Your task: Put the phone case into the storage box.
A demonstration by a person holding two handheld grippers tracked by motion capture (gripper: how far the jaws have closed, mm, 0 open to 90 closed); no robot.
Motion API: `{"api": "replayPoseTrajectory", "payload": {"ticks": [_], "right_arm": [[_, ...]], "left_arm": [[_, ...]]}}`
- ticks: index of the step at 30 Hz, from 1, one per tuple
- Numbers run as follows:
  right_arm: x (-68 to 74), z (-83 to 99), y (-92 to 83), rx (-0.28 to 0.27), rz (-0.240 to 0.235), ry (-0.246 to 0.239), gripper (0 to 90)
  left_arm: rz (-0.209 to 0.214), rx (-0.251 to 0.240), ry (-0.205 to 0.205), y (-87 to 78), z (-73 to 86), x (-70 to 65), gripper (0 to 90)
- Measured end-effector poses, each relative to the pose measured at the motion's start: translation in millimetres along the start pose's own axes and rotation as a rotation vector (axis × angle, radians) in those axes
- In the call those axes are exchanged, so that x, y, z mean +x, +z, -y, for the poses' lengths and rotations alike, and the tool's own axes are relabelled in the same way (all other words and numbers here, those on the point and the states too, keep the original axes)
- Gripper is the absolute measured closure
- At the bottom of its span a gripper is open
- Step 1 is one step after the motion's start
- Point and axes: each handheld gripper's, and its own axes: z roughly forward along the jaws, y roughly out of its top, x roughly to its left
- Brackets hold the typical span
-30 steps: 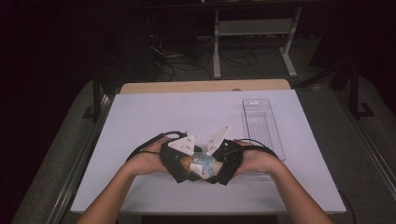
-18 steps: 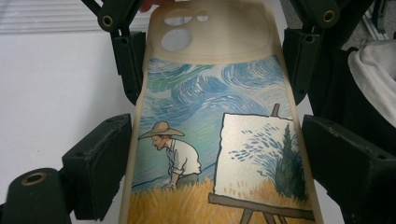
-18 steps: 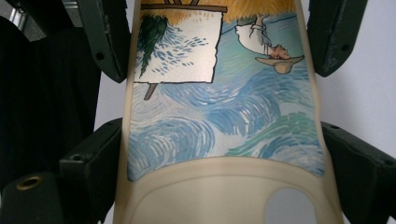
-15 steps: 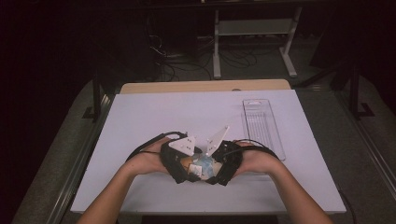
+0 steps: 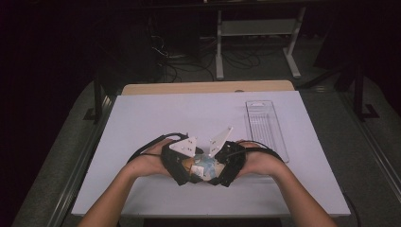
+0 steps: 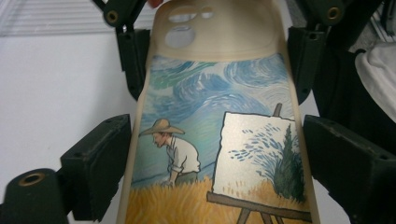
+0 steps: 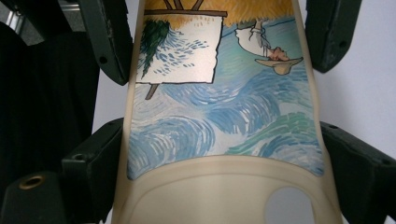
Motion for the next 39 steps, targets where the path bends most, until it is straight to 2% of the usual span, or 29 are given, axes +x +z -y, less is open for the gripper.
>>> {"api": "replayPoseTrajectory", "payload": {"ticks": [5, 7, 8, 11, 12, 21, 24, 32, 35, 37, 39], "right_arm": [[-3.6, 2.1, -3.2, -0.006, 0.016, 0.014, 10.0], [-4.9, 2.3, -3.8, -0.011, 0.011, 0.027, 10.0], [-5.3, 2.5, -3.9, -0.013, 0.012, 0.029, 10.0], [-7.1, 3.7, -3.9, -0.008, 0.023, 0.041, 10.0], [-7.7, 4.3, -4.1, -0.008, 0.034, 0.042, 10.0], [-14.7, 10.4, -9.8, -0.029, 0.069, 0.087, 9.9], [-17.9, 11.8, -10.5, -0.035, 0.083, 0.097, 9.9], [-26.0, 18.0, -12.9, -0.061, 0.130, 0.153, 9.9], [-27.1, 18.9, -12.3, -0.058, 0.141, 0.165, 9.9], [-27.3, 18.8, -12.2, -0.052, 0.153, 0.175, 9.9], [-28.1, 19.0, -11.9, -0.055, 0.163, 0.192, 9.9]], "left_arm": [[-0.016, -0.017, -0.032, -8.7, 3.8, 4.5, 2.9], [-0.030, -0.020, -0.030, -12.7, 5.3, 6.1, 2.8], [-0.035, -0.027, -0.045, -14.8, 6.5, 6.2, 2.7], [-0.047, -0.032, -0.056, -21.5, 8.5, 7.8, 2.8], [-0.047, -0.038, -0.075, -23.0, 9.3, 7.0, 2.8], [-0.107, -0.057, -0.115, -40.4, 20.4, 11.3, 2.8], [-0.146, -0.058, -0.138, -44.1, 26.9, 11.1, 2.8], [-0.233, -0.099, -0.255, -47.4, 52.8, 8.4, 2.8], [-0.269, -0.133, -0.325, -45.1, 62.2, 4.4, 2.8], [-0.294, -0.140, -0.364, -42.4, 68.5, 0.7, 2.8], [-0.320, -0.150, -0.391, -39.3, 73.1, -3.1, 2.8]]}}
